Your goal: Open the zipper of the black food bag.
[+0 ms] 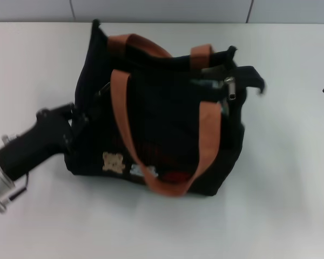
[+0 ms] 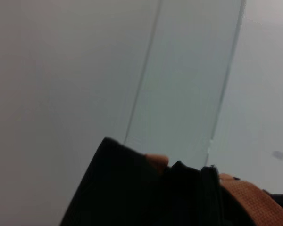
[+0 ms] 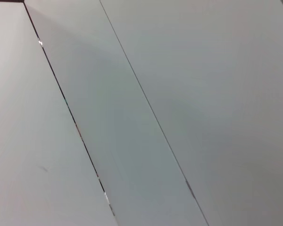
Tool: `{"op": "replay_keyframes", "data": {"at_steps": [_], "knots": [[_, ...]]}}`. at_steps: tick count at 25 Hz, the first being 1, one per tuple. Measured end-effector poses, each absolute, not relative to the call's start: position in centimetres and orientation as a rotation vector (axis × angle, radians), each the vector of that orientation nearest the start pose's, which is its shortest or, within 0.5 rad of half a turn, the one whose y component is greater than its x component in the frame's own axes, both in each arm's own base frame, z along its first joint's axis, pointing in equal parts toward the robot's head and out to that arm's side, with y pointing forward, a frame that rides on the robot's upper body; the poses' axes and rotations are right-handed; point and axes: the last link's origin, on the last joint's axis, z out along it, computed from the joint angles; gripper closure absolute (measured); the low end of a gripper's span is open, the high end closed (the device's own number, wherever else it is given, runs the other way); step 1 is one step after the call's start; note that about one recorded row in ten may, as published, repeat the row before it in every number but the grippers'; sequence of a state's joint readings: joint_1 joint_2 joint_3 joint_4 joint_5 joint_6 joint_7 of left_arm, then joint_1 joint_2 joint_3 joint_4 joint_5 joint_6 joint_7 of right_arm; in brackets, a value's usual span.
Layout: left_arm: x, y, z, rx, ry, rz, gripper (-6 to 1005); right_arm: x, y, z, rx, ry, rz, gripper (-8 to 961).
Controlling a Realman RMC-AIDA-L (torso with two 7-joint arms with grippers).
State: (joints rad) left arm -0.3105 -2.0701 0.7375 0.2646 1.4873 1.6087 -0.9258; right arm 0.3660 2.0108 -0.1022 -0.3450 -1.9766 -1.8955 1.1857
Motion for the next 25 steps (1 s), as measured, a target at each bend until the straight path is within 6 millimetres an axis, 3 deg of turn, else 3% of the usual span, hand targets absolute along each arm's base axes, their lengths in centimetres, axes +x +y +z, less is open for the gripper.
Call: {"op": "replay_keyframes", "data": {"at_steps": [4,7,9,16,19,22,25], "knots": [[-30.0,24.5,-4.1,-2.272,-0.742,-1.199,881,31.0,25.9,4.8,-2.202,0.743,1.357,415],[-28.5,24.5,-5.6,-2.306,-0.751,-1.253,771,30.8,26.0,4.4,-2.194,0.749,1.367,360],[-28.4,24.4,-5.4,-2.292,-0.745,-1.276,698,30.8,26.0,4.4,-2.191,0.751,1.371,361],[-28.7,23.2,-1.7,-2.237,-0.615,-1.41,439,31.0,25.7,4.6,-2.143,0.754,1.391,355],[-28.9,23.0,-0.1,-2.293,-0.59,-1.423,349,31.0,25.6,5.2,-2.135,0.77,1.424,340],[-29.2,22.5,3.0,-2.433,-0.523,-1.402,259,30.9,25.5,6.2,-2.166,0.753,1.43,325],[-29.3,22.5,4.0,-2.546,-0.484,-1.338,246,30.5,25.3,6.1,-2.242,0.711,1.382,309]]}}
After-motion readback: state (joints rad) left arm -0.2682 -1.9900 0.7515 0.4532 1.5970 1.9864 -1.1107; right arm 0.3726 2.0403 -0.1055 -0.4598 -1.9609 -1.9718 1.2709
